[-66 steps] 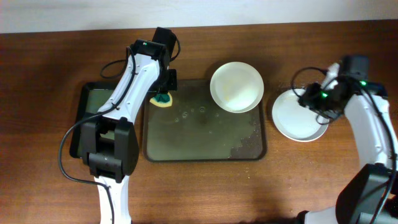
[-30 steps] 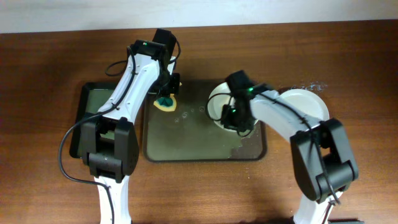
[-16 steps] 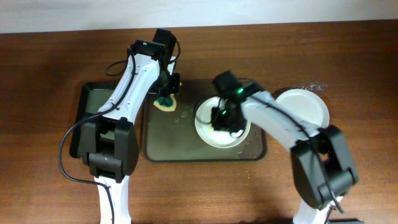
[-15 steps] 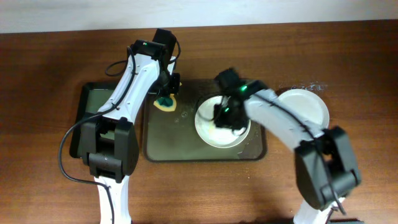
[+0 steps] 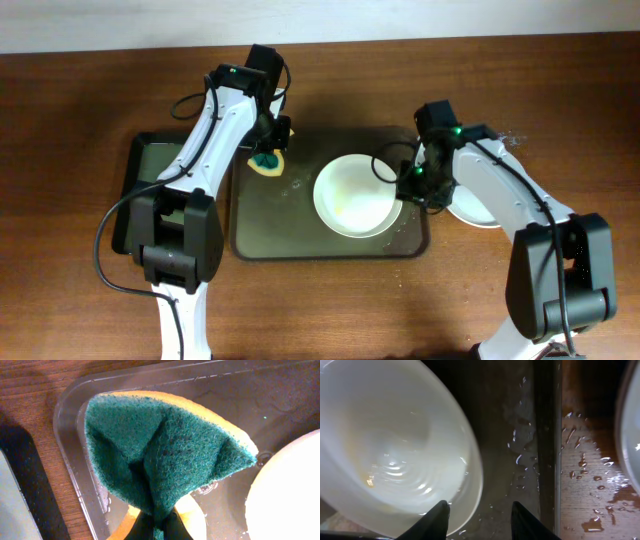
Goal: Clean dirty plates on tray and stack at the side
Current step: 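Scrub the last plate with the sponge in the left gripper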
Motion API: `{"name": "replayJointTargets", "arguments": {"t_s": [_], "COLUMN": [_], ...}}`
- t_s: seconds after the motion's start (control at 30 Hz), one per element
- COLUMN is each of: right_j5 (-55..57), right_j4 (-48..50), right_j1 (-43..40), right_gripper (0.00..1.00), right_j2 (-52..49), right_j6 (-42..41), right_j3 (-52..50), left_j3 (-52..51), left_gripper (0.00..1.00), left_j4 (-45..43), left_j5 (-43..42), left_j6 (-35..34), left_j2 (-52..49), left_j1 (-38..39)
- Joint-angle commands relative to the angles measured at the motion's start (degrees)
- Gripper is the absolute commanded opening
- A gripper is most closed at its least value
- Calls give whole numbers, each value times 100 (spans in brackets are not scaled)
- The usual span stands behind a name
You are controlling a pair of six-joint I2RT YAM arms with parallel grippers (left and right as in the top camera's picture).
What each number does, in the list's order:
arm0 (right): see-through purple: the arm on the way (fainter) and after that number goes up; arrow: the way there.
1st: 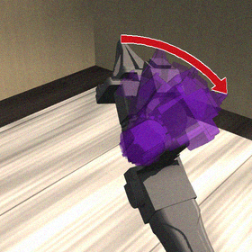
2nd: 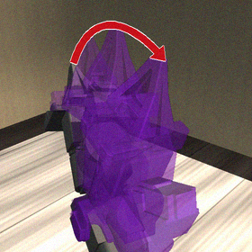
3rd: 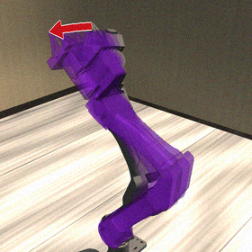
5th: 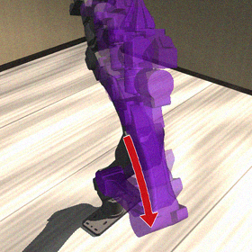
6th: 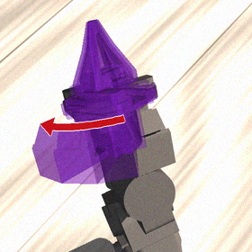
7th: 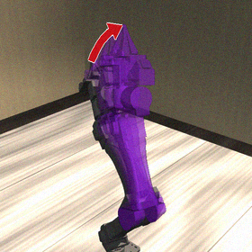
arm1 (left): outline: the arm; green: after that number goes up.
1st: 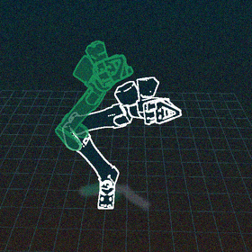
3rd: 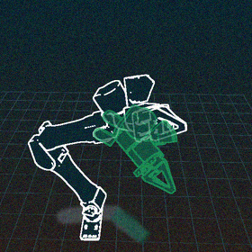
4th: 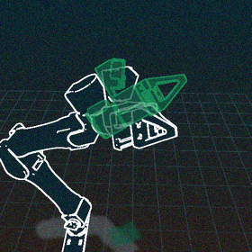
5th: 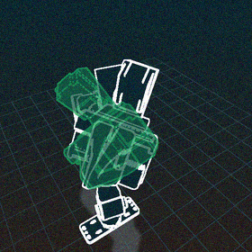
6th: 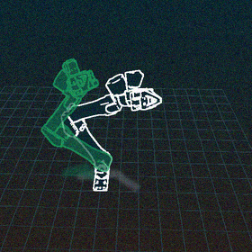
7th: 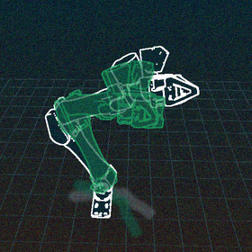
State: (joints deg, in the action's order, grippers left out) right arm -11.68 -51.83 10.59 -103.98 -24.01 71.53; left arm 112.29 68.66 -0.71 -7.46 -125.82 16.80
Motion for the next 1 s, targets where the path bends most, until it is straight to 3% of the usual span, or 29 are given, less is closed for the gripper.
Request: {"name": "replayJointTargets", "arguments": {"t_s": [0.0,0.17,0.53,0.8,0.97], "right_j5": [-157,-367,-289,-212,107], "right_j4": [310,791,1899,2446,2465], "right_j1": [26,66,638,627,629], "right_gripper": [41,34,4,4,4], "right_j2": [-149,-278,-730,-732,-734], "right_j6": [85,50,-570,-686,-1176], "right_j3": [-378,-511,-511,-511,-511], "left_j3": [101,101,101,-35,-595], "left_gripper": [0,0,0,0,0], "left_j4": [-26,-28,-24,-52,-428], "left_j5": [-63,-66,-66,-1034,-1062], "left_j6": [118,118,118,496,450], "left_j2": [15,15,15,13,13], "left_j1": [7,9,9,85,356]}}
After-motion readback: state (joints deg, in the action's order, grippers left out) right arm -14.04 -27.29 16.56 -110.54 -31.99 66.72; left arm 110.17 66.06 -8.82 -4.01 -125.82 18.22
